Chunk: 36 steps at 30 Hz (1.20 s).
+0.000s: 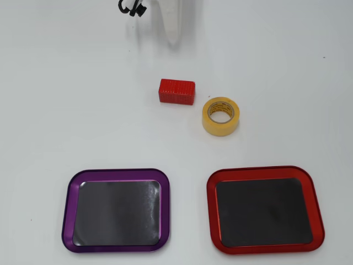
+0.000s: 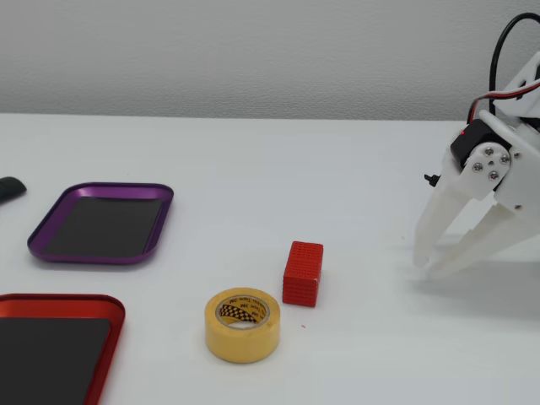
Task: Grasp a tape and put it in the right purple dish.
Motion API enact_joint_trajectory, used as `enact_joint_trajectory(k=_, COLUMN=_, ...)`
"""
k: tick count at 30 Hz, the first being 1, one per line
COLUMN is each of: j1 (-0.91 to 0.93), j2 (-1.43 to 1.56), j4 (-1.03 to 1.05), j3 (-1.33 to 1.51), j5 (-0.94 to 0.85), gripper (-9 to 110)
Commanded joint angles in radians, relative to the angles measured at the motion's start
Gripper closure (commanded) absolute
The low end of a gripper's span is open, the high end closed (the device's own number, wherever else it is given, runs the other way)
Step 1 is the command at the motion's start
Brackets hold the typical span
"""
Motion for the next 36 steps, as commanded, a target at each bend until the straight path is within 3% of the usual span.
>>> enact_joint_trajectory(k=1, j1=-0.061, j2=0.118, j4=-0.008, j3=-0.008, j5=0.002, gripper=102)
enact_joint_trajectory(k=20, j1=-0.052, j2=0.118, j4=-0.054, j3=-0.009, j5=-0.014, gripper=102)
enact_joint_trajectory(k=26, j1=-0.048, j2=0.112, j4=-0.095, j3=-0.06, j5=-0.272, gripper=100)
enact_joint_trajectory(k=29, j1=-0.041, j2=0.106, j4=-0.091, j3=-0.115, j5=-0.316, gripper=96)
enact_joint_trajectory(k=36, j1=0.0, j2=-0.281, j4=-0.084, j3=-0.396, j5=-0.314, gripper=94)
